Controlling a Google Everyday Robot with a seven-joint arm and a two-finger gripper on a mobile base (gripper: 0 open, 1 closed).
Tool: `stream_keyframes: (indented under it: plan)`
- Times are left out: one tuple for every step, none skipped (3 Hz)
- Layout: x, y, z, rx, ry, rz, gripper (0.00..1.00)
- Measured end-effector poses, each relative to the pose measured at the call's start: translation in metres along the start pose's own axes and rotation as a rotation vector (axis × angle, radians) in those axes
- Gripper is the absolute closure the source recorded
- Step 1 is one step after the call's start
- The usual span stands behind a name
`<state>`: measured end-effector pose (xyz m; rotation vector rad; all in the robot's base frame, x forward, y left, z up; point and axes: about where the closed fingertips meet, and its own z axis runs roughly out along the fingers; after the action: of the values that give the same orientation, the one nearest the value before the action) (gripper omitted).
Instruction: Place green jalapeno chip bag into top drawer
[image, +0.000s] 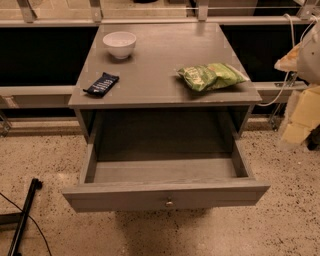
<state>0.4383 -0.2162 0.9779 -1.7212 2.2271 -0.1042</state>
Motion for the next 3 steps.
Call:
stream_keyframes:
  plan:
    - [0.0, 0.0, 0.0, 0.0, 0.0, 0.0, 0.0]
    - [-0.013, -0.017, 0.008, 0.022, -0.039, -0.062, 0.0]
    - [-0.046, -0.061, 0.028, 0.066, -0.147, -0.221, 0.0]
